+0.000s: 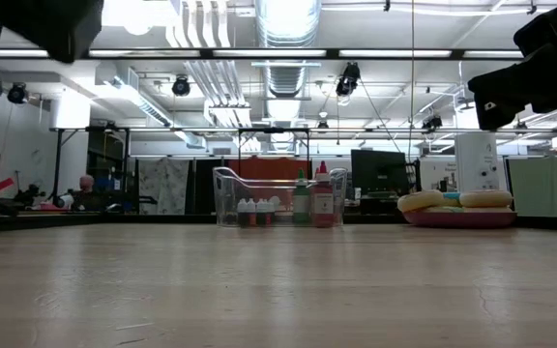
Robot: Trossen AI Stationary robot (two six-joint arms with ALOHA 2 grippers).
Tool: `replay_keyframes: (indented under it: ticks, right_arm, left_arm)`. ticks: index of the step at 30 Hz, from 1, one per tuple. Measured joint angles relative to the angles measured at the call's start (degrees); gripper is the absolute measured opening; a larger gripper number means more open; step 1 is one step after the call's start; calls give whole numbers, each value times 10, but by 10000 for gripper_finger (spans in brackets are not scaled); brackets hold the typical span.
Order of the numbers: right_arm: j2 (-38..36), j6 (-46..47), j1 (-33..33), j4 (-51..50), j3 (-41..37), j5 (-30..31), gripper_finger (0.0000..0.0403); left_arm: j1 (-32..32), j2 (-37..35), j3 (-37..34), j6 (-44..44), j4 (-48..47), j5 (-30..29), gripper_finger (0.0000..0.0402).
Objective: Pick & Place food coloring
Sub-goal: Put the small red food coloring bottle into the transparent bin
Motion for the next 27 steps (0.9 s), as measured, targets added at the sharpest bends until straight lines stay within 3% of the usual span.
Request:
replay_keyframes:
  ticks: [16,27]
  right_arm:
    - [0,0,0,0,0,0,9]
    - [0,0,0,0,0,0,9]
  left_arm:
    - [47,-83,16,168,-99,-31,31]
    - [149,-107,15,289,-114,-36,32]
